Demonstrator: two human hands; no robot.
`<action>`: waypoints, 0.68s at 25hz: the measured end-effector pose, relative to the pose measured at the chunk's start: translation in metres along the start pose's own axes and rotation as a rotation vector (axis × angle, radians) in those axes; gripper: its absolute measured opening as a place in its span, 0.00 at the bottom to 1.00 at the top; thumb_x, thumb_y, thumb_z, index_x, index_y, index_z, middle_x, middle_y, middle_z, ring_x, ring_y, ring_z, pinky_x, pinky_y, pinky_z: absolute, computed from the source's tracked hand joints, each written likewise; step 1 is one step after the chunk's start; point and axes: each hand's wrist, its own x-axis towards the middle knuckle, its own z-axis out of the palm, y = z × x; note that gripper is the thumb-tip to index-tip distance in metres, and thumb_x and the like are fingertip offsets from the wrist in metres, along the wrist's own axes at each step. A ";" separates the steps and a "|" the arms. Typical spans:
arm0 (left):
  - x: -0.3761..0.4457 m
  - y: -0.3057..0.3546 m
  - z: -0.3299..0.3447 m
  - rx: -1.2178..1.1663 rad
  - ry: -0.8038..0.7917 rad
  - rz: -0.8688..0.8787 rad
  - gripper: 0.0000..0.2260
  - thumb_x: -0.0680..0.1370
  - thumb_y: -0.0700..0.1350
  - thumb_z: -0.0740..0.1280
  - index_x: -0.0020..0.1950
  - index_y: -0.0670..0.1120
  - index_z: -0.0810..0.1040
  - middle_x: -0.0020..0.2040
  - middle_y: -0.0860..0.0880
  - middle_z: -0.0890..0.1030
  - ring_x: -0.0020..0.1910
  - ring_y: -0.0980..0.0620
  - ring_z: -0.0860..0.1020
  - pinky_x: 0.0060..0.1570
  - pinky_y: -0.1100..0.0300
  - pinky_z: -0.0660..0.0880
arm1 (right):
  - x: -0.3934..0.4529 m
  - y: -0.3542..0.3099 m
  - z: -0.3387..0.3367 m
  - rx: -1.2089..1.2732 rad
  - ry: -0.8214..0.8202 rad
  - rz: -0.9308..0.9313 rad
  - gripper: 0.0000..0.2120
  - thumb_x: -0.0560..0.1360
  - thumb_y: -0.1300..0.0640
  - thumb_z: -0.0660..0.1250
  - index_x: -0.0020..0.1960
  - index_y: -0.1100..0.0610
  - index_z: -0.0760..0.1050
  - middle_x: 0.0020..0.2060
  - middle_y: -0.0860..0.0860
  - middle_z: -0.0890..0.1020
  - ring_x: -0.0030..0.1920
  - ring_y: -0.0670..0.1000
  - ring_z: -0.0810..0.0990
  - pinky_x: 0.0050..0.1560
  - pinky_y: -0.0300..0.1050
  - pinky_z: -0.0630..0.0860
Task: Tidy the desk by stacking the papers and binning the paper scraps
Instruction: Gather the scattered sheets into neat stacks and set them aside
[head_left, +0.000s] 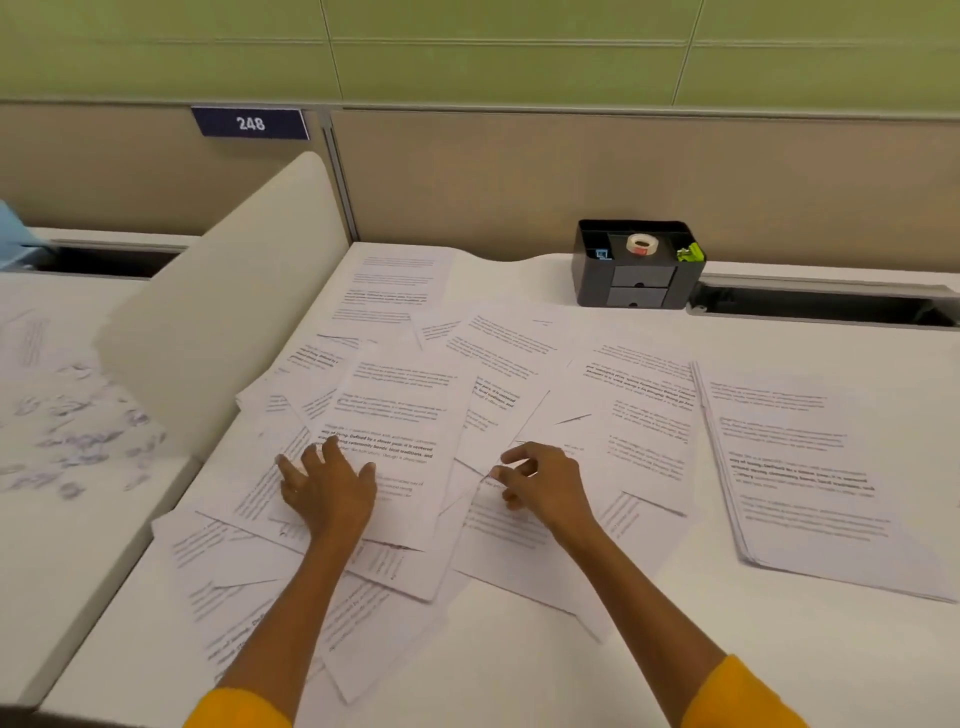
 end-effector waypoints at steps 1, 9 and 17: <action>0.002 -0.006 -0.002 0.041 -0.048 0.003 0.29 0.77 0.53 0.64 0.74 0.42 0.60 0.74 0.39 0.60 0.75 0.37 0.46 0.71 0.42 0.47 | 0.000 -0.004 0.009 0.026 -0.004 0.008 0.12 0.72 0.57 0.72 0.53 0.61 0.78 0.37 0.55 0.83 0.33 0.51 0.83 0.40 0.41 0.81; 0.005 -0.020 -0.006 -0.061 -0.102 0.191 0.27 0.78 0.52 0.64 0.73 0.44 0.61 0.67 0.40 0.68 0.67 0.42 0.66 0.66 0.49 0.62 | 0.017 -0.018 0.070 0.071 0.107 0.138 0.25 0.69 0.55 0.75 0.63 0.58 0.70 0.55 0.57 0.79 0.52 0.57 0.80 0.55 0.56 0.78; 0.020 -0.027 -0.024 -0.448 -0.089 0.145 0.22 0.78 0.50 0.65 0.69 0.42 0.68 0.66 0.40 0.71 0.63 0.44 0.71 0.60 0.52 0.69 | 0.030 -0.017 0.051 0.300 0.188 0.156 0.04 0.72 0.63 0.71 0.46 0.57 0.79 0.45 0.54 0.84 0.44 0.54 0.83 0.41 0.46 0.79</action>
